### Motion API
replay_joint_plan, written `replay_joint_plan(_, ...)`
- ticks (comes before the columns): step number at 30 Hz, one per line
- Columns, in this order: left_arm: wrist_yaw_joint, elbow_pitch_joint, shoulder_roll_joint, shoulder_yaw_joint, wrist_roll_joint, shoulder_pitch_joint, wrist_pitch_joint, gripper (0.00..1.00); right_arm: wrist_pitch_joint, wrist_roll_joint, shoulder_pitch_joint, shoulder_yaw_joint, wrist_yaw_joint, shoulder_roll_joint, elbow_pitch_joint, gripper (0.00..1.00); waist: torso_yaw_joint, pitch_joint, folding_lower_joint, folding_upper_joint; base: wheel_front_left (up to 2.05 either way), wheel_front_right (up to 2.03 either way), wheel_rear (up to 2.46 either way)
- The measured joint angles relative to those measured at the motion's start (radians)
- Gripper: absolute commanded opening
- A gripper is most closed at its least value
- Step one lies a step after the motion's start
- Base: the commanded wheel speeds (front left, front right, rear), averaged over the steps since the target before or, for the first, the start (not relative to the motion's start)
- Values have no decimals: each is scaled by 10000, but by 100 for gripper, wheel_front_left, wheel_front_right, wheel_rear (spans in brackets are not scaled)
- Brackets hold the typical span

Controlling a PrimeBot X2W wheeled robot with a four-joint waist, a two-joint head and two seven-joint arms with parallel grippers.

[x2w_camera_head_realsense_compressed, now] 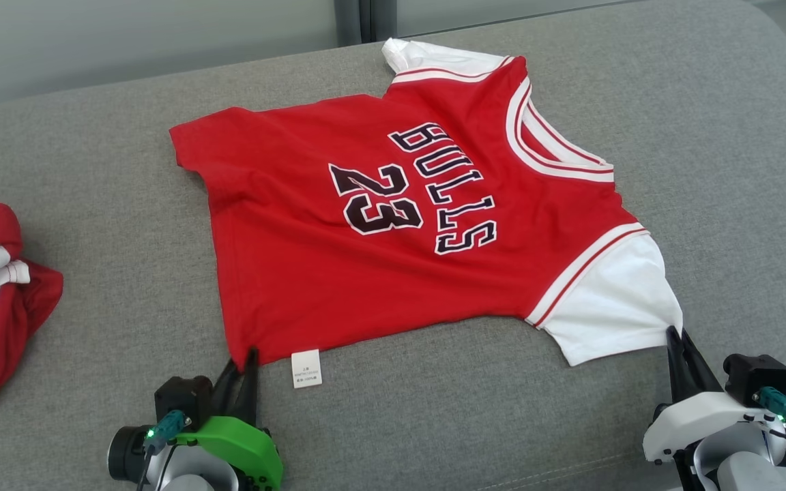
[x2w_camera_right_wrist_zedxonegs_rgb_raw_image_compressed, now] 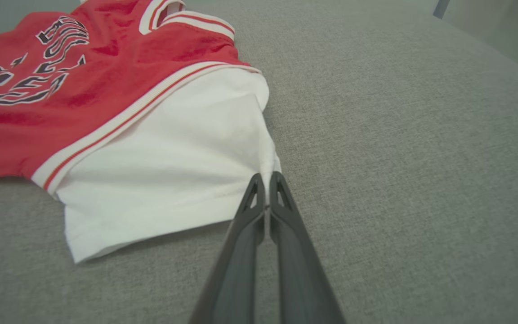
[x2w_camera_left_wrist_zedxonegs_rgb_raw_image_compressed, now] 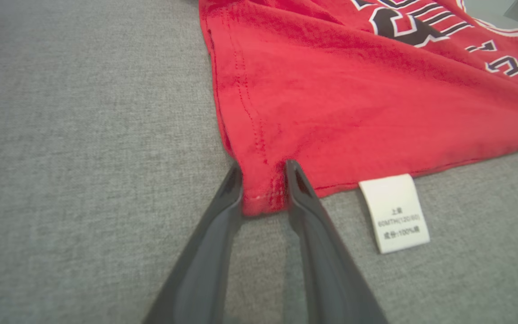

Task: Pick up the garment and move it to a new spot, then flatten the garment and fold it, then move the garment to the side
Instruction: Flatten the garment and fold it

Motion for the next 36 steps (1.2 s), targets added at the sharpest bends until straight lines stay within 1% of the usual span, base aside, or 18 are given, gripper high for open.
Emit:
replay_joint_plan(4, -65, -29, -8, -209, -4, 20, 2, 0, 0, 2, 1, -25, 0, 21, -50, 0, 48, -121, 0, 0, 0, 0, 0)
replay_joint_plan(6, -73, -282, -6, -192, -81, 85, 4, 0, 0, 38, 3, -82, 0, 36, -113, 0, 71, -237, 0, 0, 0, 0, 0)
replay_joint_plan(11, -105, -920, -8, 163, -4, 492, 2, 0, 0, 104, 46, -161, 0, 52, -280, 0, 146, -678, 0, 0, 0, 0, 0)
replay_joint_plan(16, -119, -1020, -8, 520, 209, 1239, 4, 0, 2, 188, 321, -165, 0, 65, -322, 0, 207, -1347, -1, 0, 0, 0, 0)
replay_joint_plan(21, -121, -1160, -10, 771, 278, 1479, 4, 0, 0, 251, 521, -121, 0, 82, -487, 0, 277, -2039, -1, 0, 0, 0, 0)
replay_joint_plan(25, -123, -1202, -13, 828, 337, 1589, 4, 0, 2, 278, 686, -123, 0, 86, -581, 0, 349, -2286, -1, 0, 0, 0, 0)
replay_joint_plan(28, -146, -1248, 0, 817, 345, 1569, 4, 0, 0, 332, 700, -117, 0, 88, -673, 0, 413, -2252, -1, 0, 0, 0, 0)
replay_joint_plan(32, -146, -1233, 226, 479, 395, 971, 4, 0, 2, 247, 477, 75, 0, 73, -675, 0, 480, -1972, -1, 0, 0, 0, 0)
replay_joint_plan(34, -146, -1258, 420, 242, 456, 310, 4, 0, 2, 238, -12, 205, 0, -46, -694, 0, 519, -1757, -1, 0, 0, 0, 0)
replay_joint_plan(36, -146, -1260, 652, -10, 493, -572, 4, 0, 0, 238, -780, 284, -2, -295, -731, 0, 557, -1470, -1, 0, 0, 0, 0)
